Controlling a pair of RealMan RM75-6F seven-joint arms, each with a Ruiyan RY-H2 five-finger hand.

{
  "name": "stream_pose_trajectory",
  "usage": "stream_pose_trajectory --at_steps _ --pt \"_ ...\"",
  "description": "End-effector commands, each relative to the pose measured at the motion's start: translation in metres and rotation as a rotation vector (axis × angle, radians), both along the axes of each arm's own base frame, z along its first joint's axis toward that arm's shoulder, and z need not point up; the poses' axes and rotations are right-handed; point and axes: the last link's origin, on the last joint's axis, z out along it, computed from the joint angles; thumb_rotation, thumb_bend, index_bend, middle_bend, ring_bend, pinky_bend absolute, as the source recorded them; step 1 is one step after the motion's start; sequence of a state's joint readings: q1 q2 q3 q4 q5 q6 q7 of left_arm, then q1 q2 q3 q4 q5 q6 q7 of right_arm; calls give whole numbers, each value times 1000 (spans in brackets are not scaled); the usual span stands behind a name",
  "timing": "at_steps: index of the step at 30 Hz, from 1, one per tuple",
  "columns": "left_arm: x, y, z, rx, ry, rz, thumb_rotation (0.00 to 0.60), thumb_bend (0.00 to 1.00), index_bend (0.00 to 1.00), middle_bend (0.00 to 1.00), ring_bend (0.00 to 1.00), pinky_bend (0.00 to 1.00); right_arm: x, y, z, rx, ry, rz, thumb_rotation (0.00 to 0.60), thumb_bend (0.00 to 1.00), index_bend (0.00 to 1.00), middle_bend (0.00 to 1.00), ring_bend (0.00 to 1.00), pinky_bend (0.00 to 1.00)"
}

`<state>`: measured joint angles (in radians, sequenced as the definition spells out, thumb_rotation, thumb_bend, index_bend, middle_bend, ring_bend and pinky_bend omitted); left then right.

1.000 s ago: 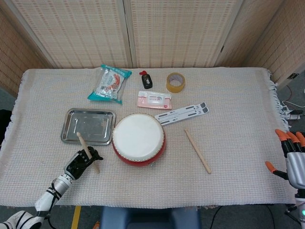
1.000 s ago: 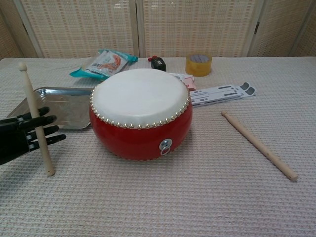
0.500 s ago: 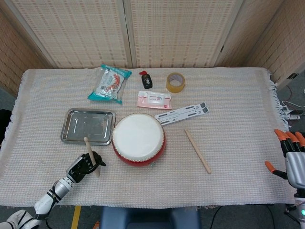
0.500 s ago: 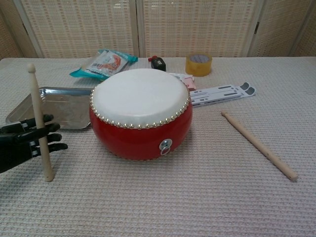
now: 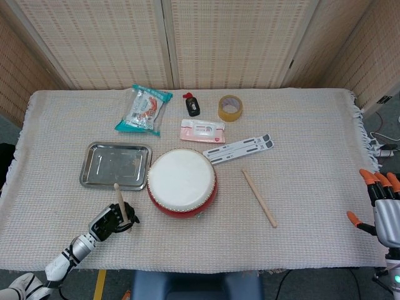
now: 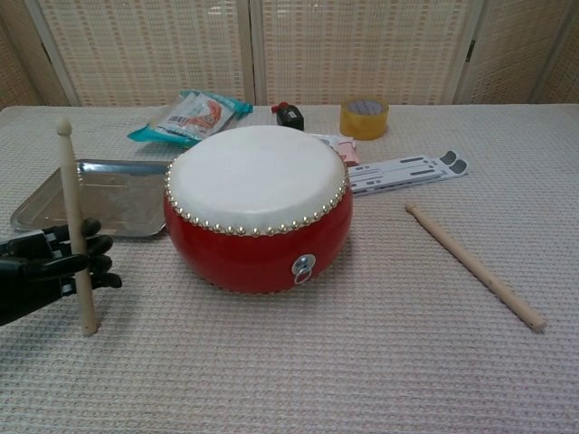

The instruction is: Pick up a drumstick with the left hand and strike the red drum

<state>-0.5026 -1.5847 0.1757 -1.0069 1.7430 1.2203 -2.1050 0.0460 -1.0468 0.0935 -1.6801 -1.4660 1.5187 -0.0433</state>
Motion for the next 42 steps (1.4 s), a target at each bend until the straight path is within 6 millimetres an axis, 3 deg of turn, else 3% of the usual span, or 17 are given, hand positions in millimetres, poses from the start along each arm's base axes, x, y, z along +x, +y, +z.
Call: stream_pose_trajectory --at_steps 1,23,31,42 --pt "-1 0 0 2 6 -3 600 224 606 622 583 460 0 0 0 -1 0 1 600 193 0 112 0 23" --pt "-10 -3 -8 12 91 -11 574 215 737 790 731 554 4 -1 -1 1 -5 8 600 194 0 112 0 23" --pt "-11 -3 -9 37 130 -10 562 216 791 864 798 709 5 -1 -2 -1 -8 14 600 193 0 112 0 23" --pt "-9 -14 -6 70 158 -68 565 216 828 887 817 743 6 0 -1 -8 -7 20 600 193 0 112 0 23"
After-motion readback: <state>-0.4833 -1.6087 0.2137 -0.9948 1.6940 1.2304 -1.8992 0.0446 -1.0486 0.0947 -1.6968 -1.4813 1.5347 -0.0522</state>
